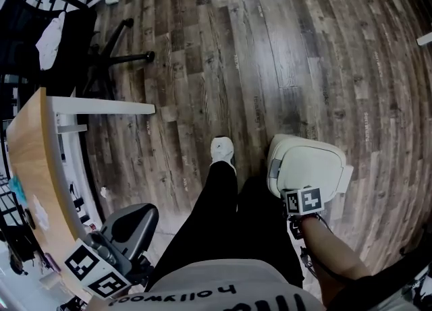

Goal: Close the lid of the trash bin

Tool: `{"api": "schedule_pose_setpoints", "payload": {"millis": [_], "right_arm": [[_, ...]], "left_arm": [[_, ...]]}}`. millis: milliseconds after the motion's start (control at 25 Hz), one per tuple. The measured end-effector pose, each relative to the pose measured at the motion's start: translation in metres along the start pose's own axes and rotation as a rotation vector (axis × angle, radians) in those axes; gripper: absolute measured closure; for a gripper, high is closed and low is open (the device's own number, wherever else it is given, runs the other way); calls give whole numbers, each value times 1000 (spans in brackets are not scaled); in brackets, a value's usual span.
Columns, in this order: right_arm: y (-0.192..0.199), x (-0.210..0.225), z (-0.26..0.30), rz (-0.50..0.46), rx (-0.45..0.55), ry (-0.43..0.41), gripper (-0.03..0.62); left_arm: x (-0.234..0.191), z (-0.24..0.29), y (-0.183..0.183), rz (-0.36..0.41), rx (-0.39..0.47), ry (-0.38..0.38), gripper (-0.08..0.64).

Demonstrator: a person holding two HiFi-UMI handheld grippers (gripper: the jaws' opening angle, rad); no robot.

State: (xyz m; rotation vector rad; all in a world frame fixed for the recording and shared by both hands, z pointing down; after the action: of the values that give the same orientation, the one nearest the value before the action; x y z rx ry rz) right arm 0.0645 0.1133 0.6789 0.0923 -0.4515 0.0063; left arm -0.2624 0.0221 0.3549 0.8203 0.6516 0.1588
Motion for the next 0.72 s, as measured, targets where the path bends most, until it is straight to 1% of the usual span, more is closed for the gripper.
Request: {"api": "schedule_pose_setpoints", "payload": {"millis": [200,360,560,600,720], "right_arm": [[-1,-1,1,13,-17,29,581],[-3,-4,3,13,-49,66,581],[-7,-9,1,7,-57,123,583],[-9,-11,1,0,-60,134,581],[-13,-13,9,-67,-56,143,581]], "left_arm": [[-5,1,1,-11,-5,9,555],[-10,2,2,-19,-1,14,555],[-16,1,3,-33,0,5,555],[-17,0,3,-36,0,1,555],[-20,-2,4,-45,2,-9,555]]}}
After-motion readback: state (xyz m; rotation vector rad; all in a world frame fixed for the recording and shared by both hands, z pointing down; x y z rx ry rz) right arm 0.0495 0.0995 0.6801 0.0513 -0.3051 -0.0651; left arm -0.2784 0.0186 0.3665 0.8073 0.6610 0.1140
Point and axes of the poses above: the fingertips, and each gripper's own axes: z forward along the fingers, x to its right, y out of its underside, the point moved 6 cm from there along -z, backward along the fingers, and after that the axes turned 11 degrees about x, right-handed, at the moved point
